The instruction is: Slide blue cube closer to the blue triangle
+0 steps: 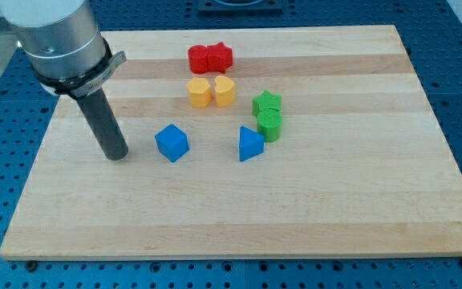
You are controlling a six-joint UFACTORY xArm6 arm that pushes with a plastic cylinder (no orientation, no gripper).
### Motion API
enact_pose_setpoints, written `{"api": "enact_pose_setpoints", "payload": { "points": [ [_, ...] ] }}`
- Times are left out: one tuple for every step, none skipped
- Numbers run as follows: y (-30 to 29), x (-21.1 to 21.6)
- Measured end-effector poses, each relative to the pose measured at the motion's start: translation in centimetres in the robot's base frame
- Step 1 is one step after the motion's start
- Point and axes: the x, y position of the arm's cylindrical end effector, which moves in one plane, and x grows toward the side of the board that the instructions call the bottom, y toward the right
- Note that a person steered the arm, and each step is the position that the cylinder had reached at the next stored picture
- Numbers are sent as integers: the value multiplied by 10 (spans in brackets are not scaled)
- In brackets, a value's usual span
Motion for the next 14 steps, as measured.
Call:
{"api": "enact_pose_setpoints", "payload": {
  "points": [
    [28, 1],
    [65, 2],
    [97, 7],
    [107, 28],
    [89, 41],
    [57, 34],
    [25, 22],
    [7, 6],
    [12, -12],
    [29, -21],
    [53, -26],
    [65, -35],
    [69, -47],
    [86, -55]
  ]
}}
